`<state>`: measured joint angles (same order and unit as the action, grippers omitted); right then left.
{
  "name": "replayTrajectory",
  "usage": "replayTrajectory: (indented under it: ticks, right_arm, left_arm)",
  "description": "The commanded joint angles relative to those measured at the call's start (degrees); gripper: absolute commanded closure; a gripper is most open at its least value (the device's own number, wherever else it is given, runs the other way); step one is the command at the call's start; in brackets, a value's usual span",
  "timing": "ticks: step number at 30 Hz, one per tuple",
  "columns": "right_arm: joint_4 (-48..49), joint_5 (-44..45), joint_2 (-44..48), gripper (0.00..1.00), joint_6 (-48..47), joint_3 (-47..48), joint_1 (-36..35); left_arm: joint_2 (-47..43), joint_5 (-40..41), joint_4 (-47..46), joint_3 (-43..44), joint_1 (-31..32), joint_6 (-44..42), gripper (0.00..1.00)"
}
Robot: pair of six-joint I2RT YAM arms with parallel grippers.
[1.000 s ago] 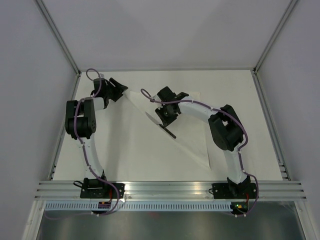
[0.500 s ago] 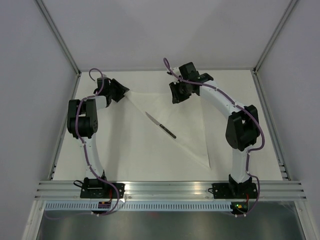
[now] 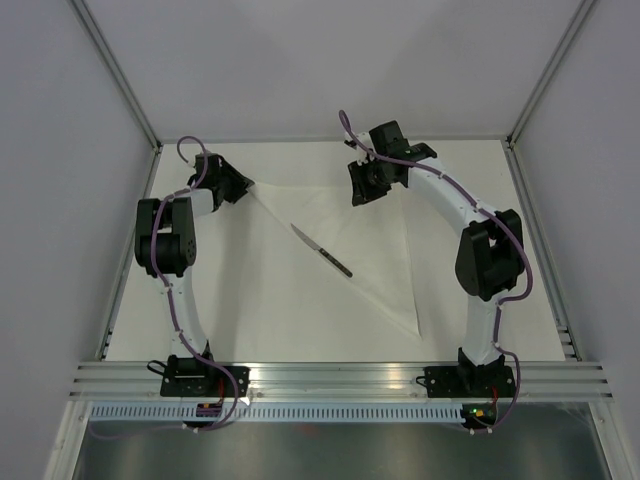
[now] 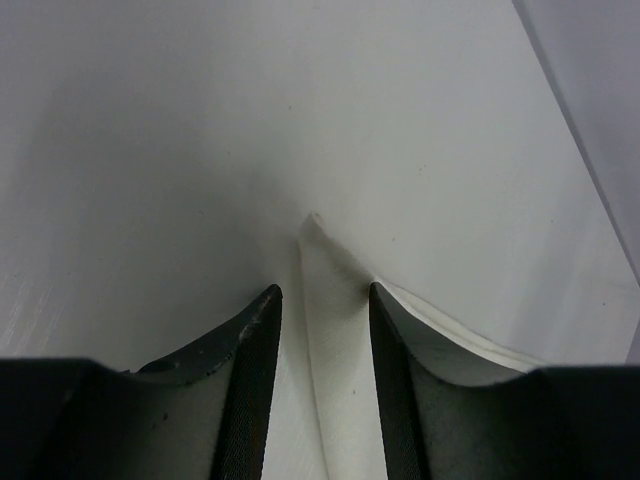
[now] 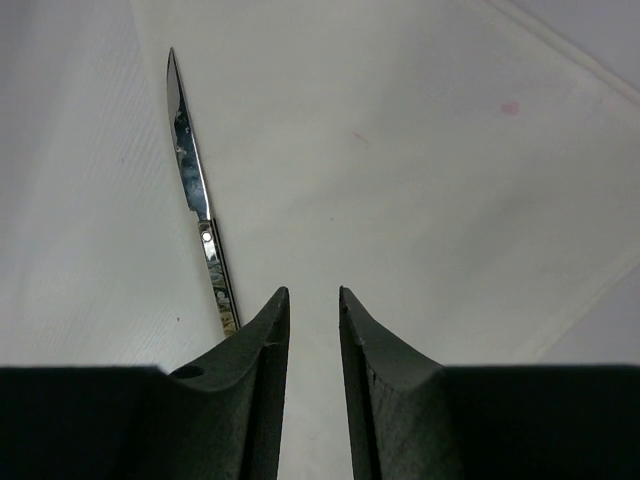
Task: Fold the napkin, place the utensils inside, and roll it up
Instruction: Fold the napkin at the center of the board.
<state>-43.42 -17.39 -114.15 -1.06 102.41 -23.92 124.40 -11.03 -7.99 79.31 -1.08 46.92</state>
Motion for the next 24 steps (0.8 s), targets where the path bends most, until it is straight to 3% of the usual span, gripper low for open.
replayTrajectory:
  ticks: [1, 16, 20, 24]
  right_arm:
    - [-0.09, -1.42, 3.93, 0.68, 0.27, -0.11, 0.89]
    - [0.26, -2.48, 5.43, 0.68, -1.05, -2.57, 4.41]
    - [0.35, -2.83, 5.52, 0.68, -1.31, -2.48, 6.34]
    - [0.62, -3.09, 5.52, 0.68, -1.57, -1.87, 8.1]
  left_arm:
    - [1.11, 2.23, 2.63, 2.69, 0.47, -0.25, 0.54]
    - [1.64, 1.72, 1.32, 4.1, 0.47, -1.74, 0.81]
    - [-0.82, -1.8, -7.11, -0.02, 2.49, -4.2, 0.84]
    - [-4.77, -7.77, -19.23, -5.81, 3.63, -7.7, 0.96]
